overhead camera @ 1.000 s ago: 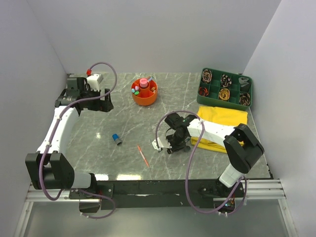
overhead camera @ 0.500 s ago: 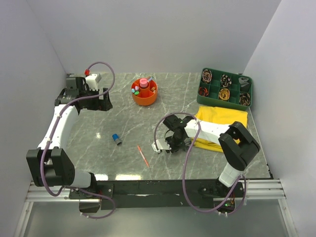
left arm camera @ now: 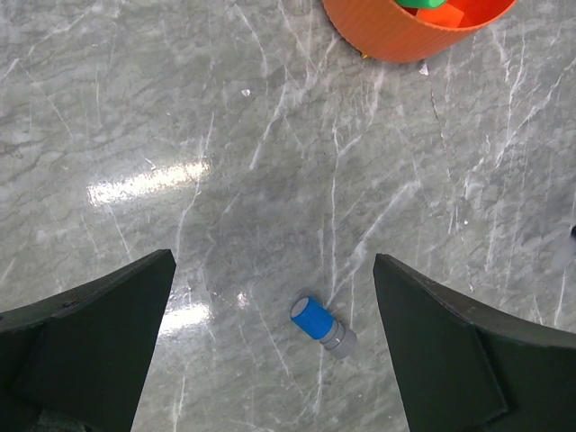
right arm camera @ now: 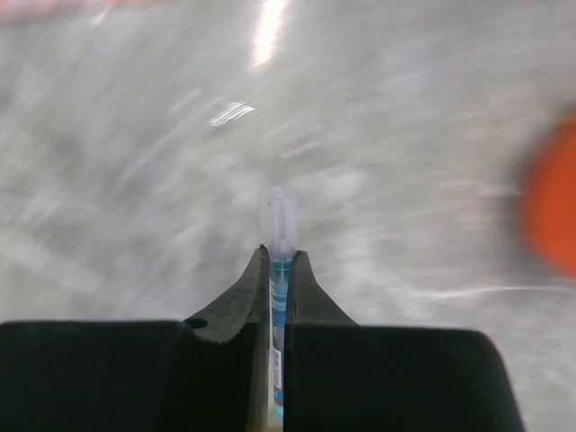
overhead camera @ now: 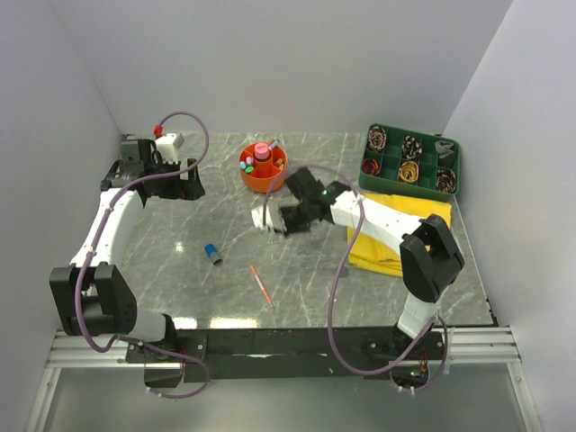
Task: Sort the stationery into containers
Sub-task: Pick up the pen from the center of the board, then place the pen in the storage box.
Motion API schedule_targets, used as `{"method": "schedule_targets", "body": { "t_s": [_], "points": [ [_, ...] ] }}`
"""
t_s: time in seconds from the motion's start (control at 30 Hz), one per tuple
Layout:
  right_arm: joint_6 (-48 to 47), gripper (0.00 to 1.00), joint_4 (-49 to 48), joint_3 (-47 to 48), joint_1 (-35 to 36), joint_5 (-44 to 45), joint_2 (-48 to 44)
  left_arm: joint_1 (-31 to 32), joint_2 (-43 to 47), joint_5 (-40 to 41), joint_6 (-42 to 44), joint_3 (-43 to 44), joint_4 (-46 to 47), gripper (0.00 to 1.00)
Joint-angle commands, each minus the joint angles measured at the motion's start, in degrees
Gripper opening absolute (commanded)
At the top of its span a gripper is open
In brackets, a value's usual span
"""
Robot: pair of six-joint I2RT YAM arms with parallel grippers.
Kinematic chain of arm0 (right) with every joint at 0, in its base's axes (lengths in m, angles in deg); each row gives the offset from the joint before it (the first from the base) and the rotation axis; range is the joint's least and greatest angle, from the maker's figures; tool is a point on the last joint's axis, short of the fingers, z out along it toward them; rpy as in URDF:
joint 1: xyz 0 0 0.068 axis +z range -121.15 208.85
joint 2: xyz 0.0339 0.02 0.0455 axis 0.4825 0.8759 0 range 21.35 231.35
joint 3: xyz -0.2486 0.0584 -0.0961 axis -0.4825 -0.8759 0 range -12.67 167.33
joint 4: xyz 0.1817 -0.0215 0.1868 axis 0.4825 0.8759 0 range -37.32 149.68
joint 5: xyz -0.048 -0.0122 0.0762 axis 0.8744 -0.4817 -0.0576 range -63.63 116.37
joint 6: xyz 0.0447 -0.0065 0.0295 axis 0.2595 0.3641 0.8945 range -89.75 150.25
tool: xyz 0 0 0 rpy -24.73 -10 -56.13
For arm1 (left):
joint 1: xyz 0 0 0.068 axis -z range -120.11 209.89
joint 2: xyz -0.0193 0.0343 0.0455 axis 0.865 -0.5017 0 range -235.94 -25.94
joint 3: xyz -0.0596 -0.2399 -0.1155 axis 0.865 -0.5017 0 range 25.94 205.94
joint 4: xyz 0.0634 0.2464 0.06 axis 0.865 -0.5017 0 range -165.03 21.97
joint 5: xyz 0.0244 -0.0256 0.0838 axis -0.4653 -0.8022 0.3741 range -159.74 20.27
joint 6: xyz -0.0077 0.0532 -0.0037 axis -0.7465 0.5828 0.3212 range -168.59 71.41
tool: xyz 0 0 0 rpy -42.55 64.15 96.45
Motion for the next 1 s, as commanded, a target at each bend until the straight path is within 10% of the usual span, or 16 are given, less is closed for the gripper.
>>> {"method": "schedule_targets", "body": {
  "t_s": [0.0, 0.47, 0.97],
  "points": [
    [12.78, 0.00, -9.93, 11.95, -4.04, -9.64, 1.52, -0.60, -0.18, -1.49, -0.35, 1.83, 2.29, 0.99],
    [80.36, 0.00, -62.92, 19.27, -18.11, -19.51, 13.46, -2.36, 0.35, -2.02, -0.44, 0.78, 2.73, 0.99],
    [86.73, 0.00, -73.92, 22.26, -16.27, -10.72, 22.09, -3.23, -1.14, -1.84, 0.18, 1.22, 1.94, 1.00]
  ]
}}
